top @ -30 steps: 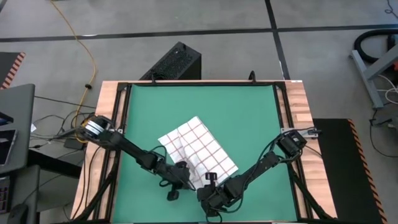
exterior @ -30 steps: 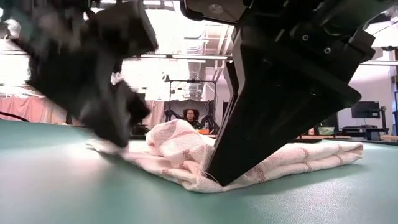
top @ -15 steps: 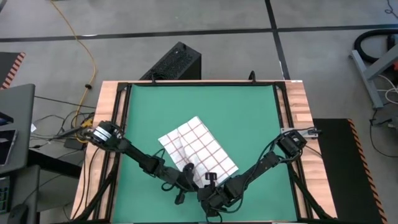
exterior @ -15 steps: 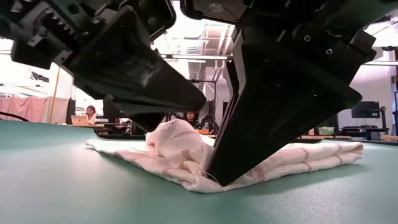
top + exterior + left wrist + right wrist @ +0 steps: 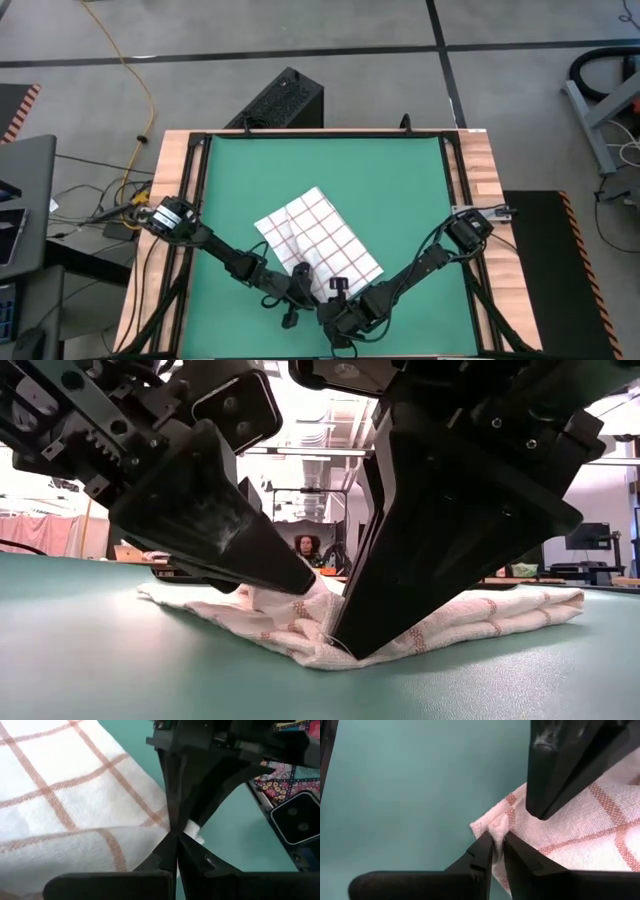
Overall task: Roll towel into tight, uniform cylinder
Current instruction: Roll the white towel
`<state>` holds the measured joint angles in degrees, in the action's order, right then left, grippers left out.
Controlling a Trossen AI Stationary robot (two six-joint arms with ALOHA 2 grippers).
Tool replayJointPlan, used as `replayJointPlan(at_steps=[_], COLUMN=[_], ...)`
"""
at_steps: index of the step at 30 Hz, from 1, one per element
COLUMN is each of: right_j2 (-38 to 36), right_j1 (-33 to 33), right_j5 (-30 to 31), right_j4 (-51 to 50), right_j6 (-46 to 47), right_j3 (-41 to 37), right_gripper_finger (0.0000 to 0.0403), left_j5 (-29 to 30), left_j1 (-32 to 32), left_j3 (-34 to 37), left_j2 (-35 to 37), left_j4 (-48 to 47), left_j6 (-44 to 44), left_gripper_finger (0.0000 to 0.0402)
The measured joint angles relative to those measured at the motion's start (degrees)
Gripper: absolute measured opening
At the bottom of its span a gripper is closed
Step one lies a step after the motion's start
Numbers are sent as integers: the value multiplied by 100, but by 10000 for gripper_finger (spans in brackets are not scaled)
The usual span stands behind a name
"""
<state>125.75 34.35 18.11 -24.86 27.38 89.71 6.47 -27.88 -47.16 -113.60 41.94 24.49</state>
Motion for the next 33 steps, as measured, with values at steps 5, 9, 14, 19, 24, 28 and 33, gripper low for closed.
replayJointPlan(at_steps=[5,9,14,19,24,28,33], right_j2=[2,2,2,4,-1,-54,-286], right_j1=[-22,-26,-26,-28,9,31,75], right_j5=[-13,-22,-21,-22,-50,-65,-52], right_j4=[31,39,50,81,-81,-637,-1327], right_j6=[-90,-92,-92,-110,-106,-220,-504], right_j3=[0,0,0,-2,75,274,389], right_gripper_finger=[71,71,71,71,72,72,73], left_j5=[42,43,36,-23,-340,-440,-558], left_j1=[2,2,4,5,15,60,72], left_j3=[-1,-2,-2,-42,-353,-512,-545], left_j2=[0,0,0,-190,-568,-551,-418], left_j4=[-191,-192,-256,-188,-198,-838,-1536], left_j6=[0,4,-22,35,87,69,61], left_gripper_finger=[0,0,0,0,0,0,0])
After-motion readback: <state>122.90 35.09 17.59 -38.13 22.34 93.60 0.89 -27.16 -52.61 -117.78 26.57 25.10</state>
